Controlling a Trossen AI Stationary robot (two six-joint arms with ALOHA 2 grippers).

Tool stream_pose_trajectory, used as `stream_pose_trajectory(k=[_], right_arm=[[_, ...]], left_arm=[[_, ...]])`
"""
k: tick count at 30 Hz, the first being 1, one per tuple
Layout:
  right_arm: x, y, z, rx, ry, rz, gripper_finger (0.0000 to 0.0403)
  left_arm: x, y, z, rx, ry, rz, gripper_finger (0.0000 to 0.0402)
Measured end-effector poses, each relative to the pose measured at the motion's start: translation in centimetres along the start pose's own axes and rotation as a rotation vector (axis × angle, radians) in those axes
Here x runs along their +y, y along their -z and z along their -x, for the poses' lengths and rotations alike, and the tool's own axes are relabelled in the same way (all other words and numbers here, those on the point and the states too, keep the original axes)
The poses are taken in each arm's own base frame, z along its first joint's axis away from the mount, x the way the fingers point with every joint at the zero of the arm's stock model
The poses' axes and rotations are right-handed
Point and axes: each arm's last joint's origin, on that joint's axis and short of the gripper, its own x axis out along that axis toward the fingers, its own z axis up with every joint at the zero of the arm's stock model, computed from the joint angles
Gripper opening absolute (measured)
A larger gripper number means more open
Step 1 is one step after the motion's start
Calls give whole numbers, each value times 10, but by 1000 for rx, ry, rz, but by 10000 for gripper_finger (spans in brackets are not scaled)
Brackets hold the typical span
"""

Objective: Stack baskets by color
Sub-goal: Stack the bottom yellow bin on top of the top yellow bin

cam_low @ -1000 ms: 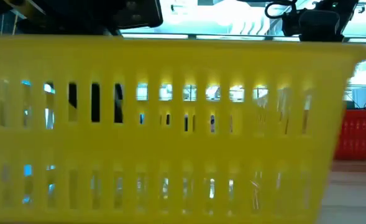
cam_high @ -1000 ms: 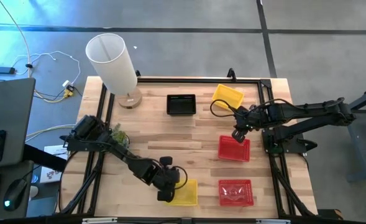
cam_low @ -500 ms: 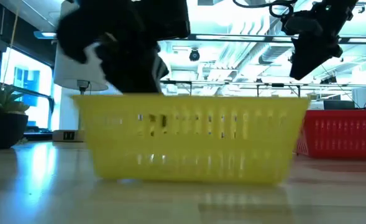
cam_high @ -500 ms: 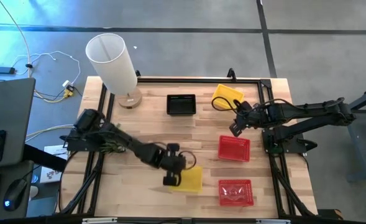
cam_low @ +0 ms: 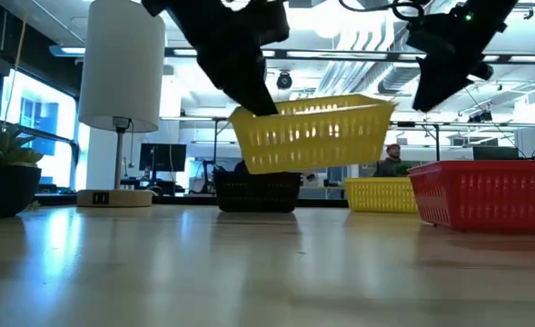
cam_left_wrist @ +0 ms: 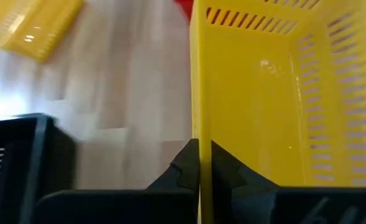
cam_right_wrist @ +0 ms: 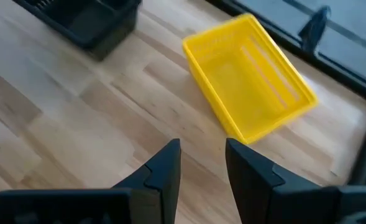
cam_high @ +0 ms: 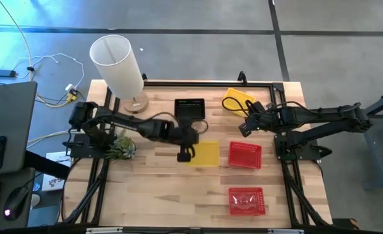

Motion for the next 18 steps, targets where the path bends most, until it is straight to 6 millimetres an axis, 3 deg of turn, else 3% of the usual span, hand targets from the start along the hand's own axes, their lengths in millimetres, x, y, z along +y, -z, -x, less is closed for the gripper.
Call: stream_pose_trajectory(k=[8,18], right_arm=[[15,-25,0,-181,-187,63,113],[26,-55,6,-441,-329,211,113]], left_arm=[[43,-1,1,41,-56,-71,0],[76,-11,12,81,-93,-166,0]])
